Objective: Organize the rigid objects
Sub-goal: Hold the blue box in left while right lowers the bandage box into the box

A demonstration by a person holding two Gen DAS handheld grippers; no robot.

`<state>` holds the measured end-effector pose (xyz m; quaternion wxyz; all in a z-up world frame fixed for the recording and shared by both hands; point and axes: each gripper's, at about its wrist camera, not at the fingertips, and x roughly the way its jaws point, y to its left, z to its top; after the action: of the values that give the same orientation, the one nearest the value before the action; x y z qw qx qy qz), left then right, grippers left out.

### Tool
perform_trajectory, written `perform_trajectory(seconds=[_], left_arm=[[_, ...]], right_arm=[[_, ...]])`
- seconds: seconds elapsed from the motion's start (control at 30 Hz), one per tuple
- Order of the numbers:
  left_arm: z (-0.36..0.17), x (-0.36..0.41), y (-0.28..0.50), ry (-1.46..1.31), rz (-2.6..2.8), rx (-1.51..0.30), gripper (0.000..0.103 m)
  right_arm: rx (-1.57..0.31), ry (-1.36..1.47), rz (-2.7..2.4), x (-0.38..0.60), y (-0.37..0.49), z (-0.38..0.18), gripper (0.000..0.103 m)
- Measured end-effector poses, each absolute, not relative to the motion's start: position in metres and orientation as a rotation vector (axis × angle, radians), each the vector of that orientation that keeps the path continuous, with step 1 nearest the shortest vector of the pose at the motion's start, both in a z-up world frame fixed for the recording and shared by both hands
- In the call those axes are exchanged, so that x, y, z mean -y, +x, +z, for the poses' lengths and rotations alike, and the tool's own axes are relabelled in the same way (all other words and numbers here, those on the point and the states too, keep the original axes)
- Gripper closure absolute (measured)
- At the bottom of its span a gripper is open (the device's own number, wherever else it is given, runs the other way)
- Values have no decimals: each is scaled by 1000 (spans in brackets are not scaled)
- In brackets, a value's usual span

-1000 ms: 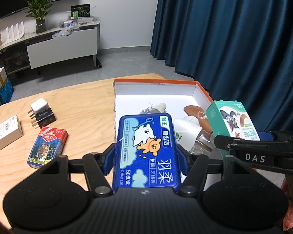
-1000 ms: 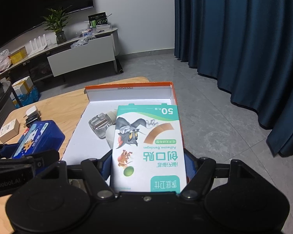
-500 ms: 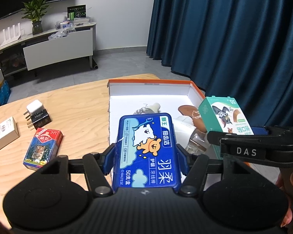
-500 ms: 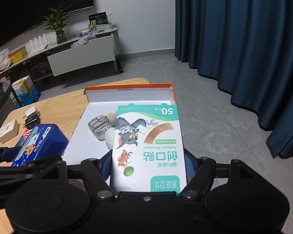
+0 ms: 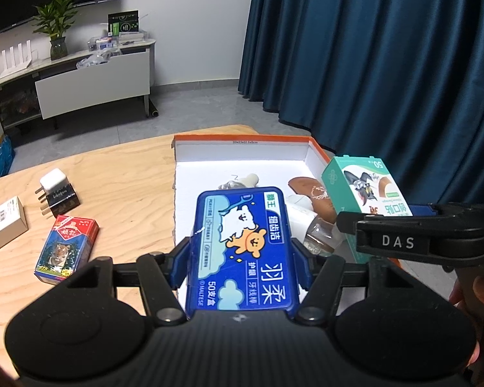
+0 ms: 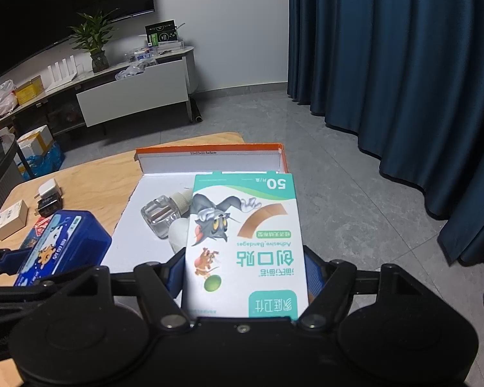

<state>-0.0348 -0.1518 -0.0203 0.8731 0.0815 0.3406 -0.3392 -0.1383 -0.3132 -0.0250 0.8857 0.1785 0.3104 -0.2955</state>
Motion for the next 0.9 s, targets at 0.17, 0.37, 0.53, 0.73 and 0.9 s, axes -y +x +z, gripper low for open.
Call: perform_trajectory(seconds=[0.17,0.37,0.53,0.73,0.9], left_arm=[[-20,152,-35,168,-711,-710,40],[-19,154,-36,167,-716,-707,40],[-19,154,-36,168,-719,-706,40],[-20,154,-36,167,-722,-705,40],[-20,155,-36,167,-727,-705,40]], right_arm=[[-649,371,-615,316,-137,-24,19],[-648,370,-616,317,-137,-25,19],[-649,372,-616,318,-136,-24,19],[-656,376,-621,321,-135,-24,19],[-659,382,-621,325,-134,-24,19]])
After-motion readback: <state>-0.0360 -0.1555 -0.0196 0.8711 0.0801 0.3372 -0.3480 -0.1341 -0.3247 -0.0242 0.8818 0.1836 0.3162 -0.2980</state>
